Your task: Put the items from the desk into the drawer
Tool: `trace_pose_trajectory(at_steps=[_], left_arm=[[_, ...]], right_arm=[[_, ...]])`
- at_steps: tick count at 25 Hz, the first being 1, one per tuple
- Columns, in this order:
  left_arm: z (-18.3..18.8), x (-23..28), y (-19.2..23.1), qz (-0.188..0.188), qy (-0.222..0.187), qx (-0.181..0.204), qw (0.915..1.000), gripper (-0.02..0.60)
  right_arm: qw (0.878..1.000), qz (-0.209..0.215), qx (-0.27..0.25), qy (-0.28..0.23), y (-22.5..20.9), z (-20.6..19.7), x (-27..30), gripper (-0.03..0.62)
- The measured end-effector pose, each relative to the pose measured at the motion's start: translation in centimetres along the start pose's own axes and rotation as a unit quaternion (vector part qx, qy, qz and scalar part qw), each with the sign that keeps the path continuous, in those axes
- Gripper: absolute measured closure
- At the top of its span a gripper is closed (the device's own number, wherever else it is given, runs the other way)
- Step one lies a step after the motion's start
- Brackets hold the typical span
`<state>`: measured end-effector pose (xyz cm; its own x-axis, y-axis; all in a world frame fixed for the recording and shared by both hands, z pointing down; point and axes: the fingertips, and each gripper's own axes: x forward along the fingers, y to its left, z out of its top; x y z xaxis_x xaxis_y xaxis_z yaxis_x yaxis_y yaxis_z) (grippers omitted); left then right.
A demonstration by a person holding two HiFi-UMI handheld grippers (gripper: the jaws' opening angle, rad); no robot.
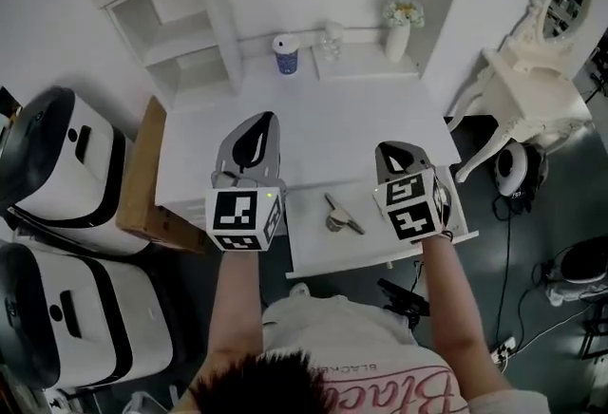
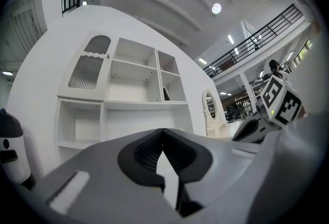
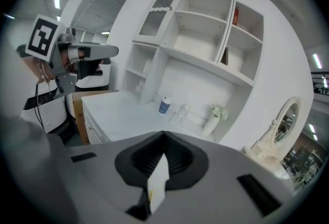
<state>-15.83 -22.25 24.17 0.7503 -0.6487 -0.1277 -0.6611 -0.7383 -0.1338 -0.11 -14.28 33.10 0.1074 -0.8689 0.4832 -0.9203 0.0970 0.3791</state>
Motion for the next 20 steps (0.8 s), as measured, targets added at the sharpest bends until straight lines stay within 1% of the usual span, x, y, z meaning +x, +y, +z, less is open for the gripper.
trace_pose_trajectory(at_steps=[3, 6, 11, 14, 17, 20], left_arm=[[0.8, 0.4, -0.3, -0.006, -0.008, 0.007, 0.9999, 0.574], [1.5, 0.7, -0.6, -0.012, -0.016, 0.015, 0.9997, 0.574], [2.2, 1.3, -0.9, -0.015, -0.026, 0.022, 0.9993, 0.574], [2.7, 1.7, -1.0, -0.020, -0.033, 0.021, 0.9991, 0.574], [3.4, 2.0, -1.3, -0.027, -0.040, 0.024, 0.9986, 0.574], [4.0, 2.2, -1.3, -0.030, -0.047, 0.026, 0.9981, 0.574]], right_arm=[[0.999, -0.015, -0.006, -0.050, -1.0, 2.0, -1.4, 0.586], [0.993, -0.033, -0.020, -0.113, -1.8, 4.0, -3.3, 0.586], [0.980, -0.068, 0.019, -0.186, -4.0, 6.3, -6.3, 0.586], [0.969, -0.072, 0.044, -0.231, -5.5, 7.2, -7.8, 0.586], [0.960, -0.076, 0.083, -0.257, -7.5, 7.6, -9.0, 0.586], [0.956, -0.101, 0.096, -0.260, -9.3, 7.4, -10.0, 0.586]])
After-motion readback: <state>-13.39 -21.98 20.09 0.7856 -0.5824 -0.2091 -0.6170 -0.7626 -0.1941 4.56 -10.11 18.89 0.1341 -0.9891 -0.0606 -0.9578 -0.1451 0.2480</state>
